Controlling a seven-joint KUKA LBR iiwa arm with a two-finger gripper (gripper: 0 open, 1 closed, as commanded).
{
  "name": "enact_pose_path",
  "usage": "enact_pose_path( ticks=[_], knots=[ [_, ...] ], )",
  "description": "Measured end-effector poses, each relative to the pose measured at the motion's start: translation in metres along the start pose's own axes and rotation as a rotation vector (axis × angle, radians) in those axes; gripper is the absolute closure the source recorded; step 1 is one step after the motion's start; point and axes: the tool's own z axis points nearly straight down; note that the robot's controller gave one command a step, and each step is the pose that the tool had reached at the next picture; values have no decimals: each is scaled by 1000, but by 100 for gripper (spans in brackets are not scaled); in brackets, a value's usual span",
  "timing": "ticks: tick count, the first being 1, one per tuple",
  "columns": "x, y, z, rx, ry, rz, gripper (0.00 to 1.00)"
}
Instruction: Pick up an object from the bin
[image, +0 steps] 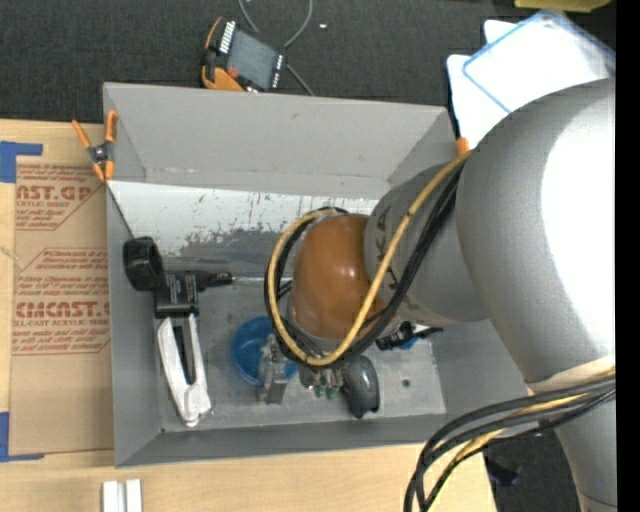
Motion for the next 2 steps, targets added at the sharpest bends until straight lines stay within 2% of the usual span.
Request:
enact_pose_path(
  ticks=[2],
  knots=[
    [0, 0, 0, -1, 0, 0, 100]
  ],
)
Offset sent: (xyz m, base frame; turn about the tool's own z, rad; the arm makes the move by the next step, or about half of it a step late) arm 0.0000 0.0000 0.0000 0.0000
